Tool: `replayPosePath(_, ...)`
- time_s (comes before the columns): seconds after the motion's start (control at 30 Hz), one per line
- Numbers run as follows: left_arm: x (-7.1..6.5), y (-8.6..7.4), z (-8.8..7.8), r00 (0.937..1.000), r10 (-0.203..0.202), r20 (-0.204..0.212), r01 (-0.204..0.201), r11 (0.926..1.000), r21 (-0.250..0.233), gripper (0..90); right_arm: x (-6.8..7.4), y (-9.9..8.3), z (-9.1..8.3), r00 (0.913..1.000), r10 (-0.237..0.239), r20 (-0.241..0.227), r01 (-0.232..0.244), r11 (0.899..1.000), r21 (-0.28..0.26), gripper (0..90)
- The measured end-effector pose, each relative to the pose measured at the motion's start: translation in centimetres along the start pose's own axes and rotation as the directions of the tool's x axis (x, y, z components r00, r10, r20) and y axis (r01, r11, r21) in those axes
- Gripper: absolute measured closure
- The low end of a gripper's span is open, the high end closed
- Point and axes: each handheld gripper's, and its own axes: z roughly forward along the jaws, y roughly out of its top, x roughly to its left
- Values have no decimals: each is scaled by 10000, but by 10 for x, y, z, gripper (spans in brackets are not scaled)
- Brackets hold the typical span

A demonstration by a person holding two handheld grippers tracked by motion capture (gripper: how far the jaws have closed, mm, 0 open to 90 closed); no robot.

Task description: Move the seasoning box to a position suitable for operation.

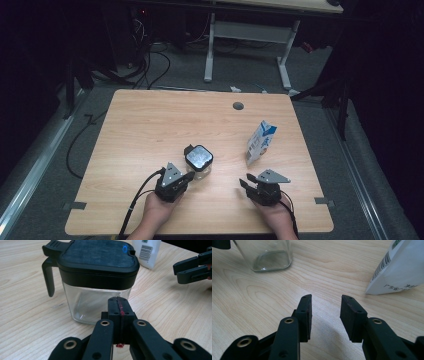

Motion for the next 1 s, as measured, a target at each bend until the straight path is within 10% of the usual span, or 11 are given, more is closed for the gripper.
replayPosePath(0.23,2,-1,-6,10000,34,-89,-34,10000,60,891,0,0,0,9999,57,-99,-57,10000,-23,620)
replayPosePath(0.67,27,1,-24,9953,234,-943,-191,9987,462,551,15,21,12,9999,-98,66,99,9997,-242,658)
replayPosePath(1.0,44,-2,-29,9945,2,-1044,51,9987,507,603,23,49,32,9979,-641,118,642,9979,-84,684)
